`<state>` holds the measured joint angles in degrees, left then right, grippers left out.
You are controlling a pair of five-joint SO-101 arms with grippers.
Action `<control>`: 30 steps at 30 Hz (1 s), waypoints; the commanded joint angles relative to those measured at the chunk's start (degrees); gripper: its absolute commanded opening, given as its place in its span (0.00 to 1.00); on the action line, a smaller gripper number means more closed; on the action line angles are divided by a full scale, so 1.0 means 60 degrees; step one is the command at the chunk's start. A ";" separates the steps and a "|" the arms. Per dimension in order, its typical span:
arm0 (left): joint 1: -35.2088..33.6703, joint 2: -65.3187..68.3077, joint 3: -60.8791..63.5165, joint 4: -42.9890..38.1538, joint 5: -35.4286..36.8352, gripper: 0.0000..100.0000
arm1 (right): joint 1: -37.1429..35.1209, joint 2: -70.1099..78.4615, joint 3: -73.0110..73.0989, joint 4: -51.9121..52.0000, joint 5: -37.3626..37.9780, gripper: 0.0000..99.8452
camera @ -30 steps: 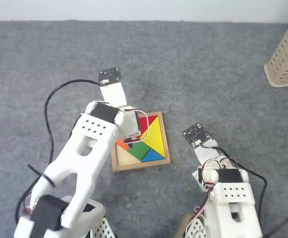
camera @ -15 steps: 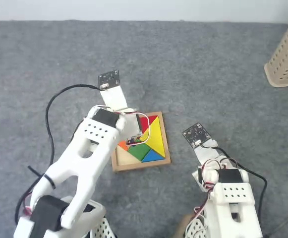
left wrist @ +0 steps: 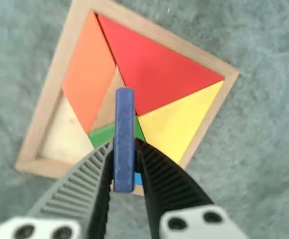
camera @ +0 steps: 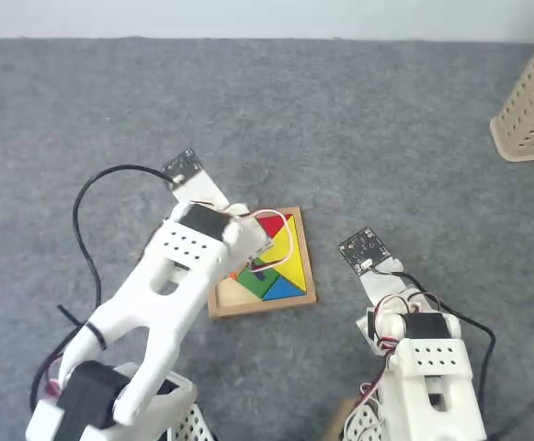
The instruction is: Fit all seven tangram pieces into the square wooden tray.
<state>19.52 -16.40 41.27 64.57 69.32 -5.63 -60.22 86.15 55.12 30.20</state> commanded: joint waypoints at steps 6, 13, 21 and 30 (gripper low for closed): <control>-0.0088 -0.0498 -0.0022 -0.0674 0.1509 0.01 | 0.0081 -0.0212 -0.0059 -0.0168 0.0117 0.01; -0.0938 -0.0557 0.0637 -0.1626 0.1553 0.01 | 0.0081 -0.0212 -0.0059 -0.0168 0.0132 0.01; -0.0381 -0.0557 0.0945 -0.1875 0.1509 0.01 | 0.0081 -0.0212 -0.0059 -0.0168 0.0132 0.01; -0.0425 -0.0571 0.1018 -0.1949 0.1480 0.02 | 0.0081 -0.0212 -0.0059 -0.0168 0.0147 0.01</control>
<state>17.41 -17.01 47.78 54.11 78.20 -5.63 -60.22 86.15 55.12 30.20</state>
